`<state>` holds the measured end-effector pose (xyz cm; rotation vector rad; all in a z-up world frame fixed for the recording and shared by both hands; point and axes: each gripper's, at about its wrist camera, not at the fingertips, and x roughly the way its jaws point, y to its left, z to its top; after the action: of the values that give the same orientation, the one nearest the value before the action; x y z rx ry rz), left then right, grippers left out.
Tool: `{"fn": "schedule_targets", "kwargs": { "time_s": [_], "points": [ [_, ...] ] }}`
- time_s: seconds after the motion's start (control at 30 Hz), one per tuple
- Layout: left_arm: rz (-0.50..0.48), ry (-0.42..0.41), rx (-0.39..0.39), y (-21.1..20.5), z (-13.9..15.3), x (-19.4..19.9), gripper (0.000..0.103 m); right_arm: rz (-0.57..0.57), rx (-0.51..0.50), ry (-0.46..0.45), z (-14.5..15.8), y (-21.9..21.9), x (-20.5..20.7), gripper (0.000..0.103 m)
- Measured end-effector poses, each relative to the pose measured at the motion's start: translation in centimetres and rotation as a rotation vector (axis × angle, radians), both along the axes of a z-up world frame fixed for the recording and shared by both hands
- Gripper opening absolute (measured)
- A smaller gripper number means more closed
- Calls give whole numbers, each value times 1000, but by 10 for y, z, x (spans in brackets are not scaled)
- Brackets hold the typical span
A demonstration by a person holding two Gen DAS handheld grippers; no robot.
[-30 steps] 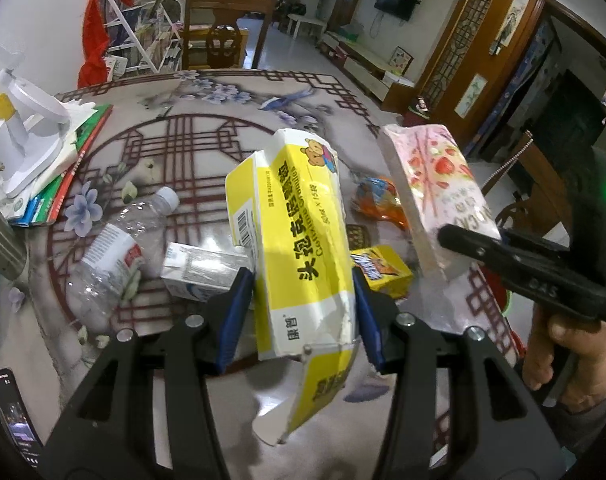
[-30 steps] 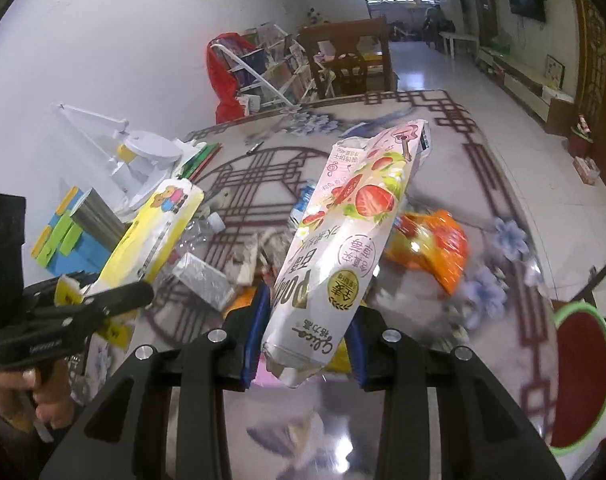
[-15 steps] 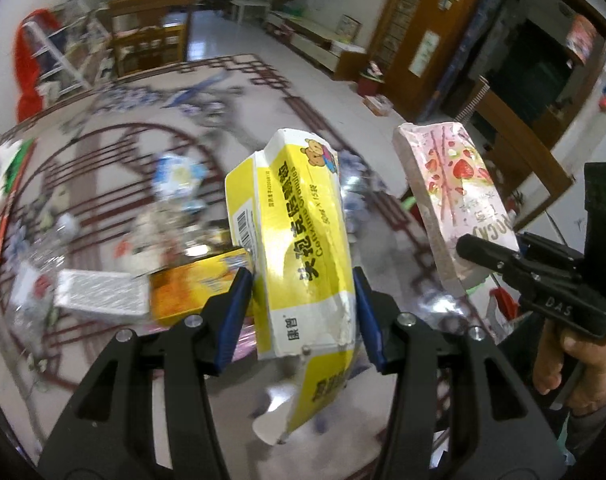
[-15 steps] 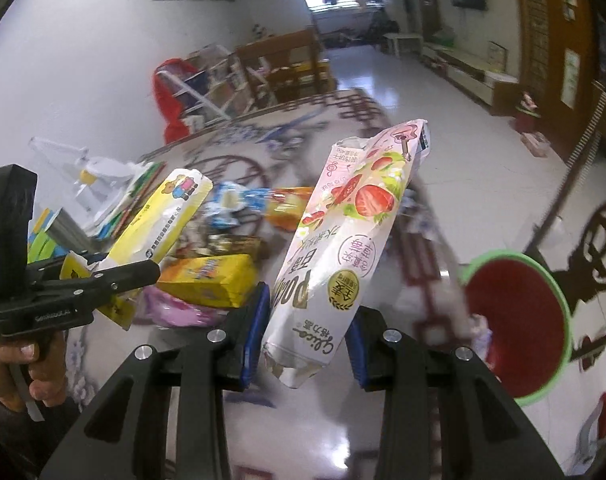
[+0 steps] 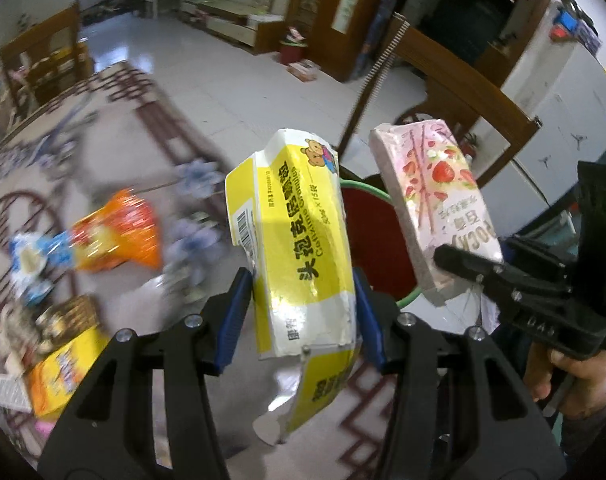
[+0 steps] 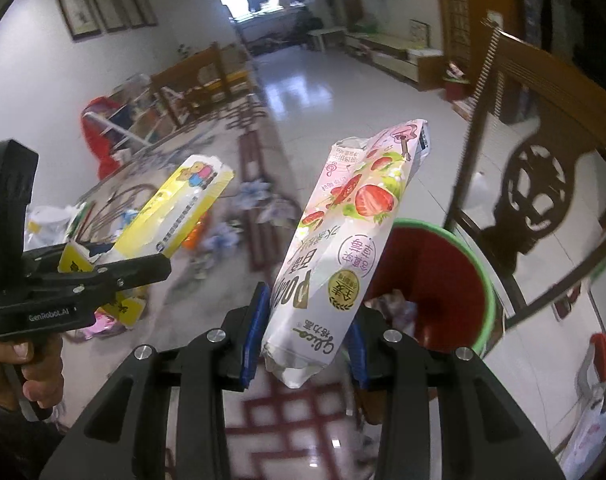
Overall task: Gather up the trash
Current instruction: 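Carry the snack bag and yellow box over the red bin and open both tools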
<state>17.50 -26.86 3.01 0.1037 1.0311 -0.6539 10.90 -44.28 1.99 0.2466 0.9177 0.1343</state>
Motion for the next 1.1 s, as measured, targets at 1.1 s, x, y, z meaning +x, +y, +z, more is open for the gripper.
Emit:
{"fn": "schedule_targets", "kwargs": {
  "time_s": [1.1],
  "points": [
    [-146, 105, 71, -116, -47, 48, 79, -131, 50, 135, -69, -72, 9, 72]
  ]
}}
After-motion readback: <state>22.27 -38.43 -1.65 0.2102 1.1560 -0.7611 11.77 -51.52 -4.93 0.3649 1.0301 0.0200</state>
